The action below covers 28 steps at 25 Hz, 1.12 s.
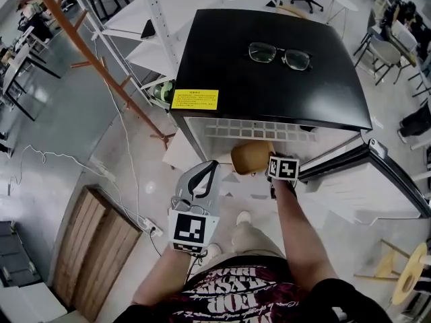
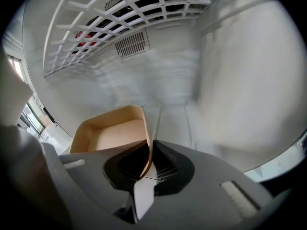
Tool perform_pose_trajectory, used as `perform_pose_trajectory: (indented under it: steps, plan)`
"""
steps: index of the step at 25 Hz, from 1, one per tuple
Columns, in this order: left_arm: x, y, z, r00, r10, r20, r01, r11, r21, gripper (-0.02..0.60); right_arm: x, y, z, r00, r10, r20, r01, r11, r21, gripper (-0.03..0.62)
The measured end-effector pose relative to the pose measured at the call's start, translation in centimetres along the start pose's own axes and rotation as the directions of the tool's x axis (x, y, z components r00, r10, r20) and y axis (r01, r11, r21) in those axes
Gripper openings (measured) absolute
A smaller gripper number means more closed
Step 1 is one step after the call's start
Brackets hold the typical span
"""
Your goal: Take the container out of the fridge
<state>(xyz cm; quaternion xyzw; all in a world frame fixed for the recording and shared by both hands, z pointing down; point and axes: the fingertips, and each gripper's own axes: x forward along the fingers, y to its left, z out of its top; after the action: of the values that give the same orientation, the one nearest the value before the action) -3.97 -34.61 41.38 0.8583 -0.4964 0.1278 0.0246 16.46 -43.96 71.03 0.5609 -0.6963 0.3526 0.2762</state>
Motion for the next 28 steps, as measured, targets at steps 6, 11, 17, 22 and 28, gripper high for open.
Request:
perform_pose_trajectory:
  steps: [6, 11, 17, 22, 28]
  plan:
    - [-1.0, 0.9, 1.2, 1.0, 0.007, 0.0, -0.007, 1.0, -0.009, 0.0, -1.9, 0.2, 0.3, 1.0, 0.007, 0.013, -0.008, 1.0, 0.023, 0.046]
    - [-2.7, 0.7, 1.4, 1.0, 0.023, 0.018, -0.023, 1.0, -0.001, 0.0, -4.2, 0.3, 0.1, 0.998, 0.014, 0.054, -0.016, 1.0, 0.027, 0.043]
    - [-4.1, 0.3, 1.6, 0.999, 0.017, 0.032, -0.017, 1.0, -0.004, 0.0, -6.9, 0.6, 0.5, 0.995, 0.015, 0.099, -0.017, 1.0, 0.021, 0.043]
    - [-5.2, 0.0, 2.3, 0.998, 0.01, 0.054, -0.01, 1.0, -0.001, 0.0, -9.5, 1.0, 0.9, 0.989, 0.01, 0.145, -0.013, 1.0, 0.018, 0.041]
    - [-6.8, -0.1, 3.4, 0.996, 0.023, 0.087, -0.026, 0.999, 0.029, 0.0, -13.1, 2.0, 1.7, 0.979, 0.011, 0.204, -0.007, 1.0, -0.02, 0.041]
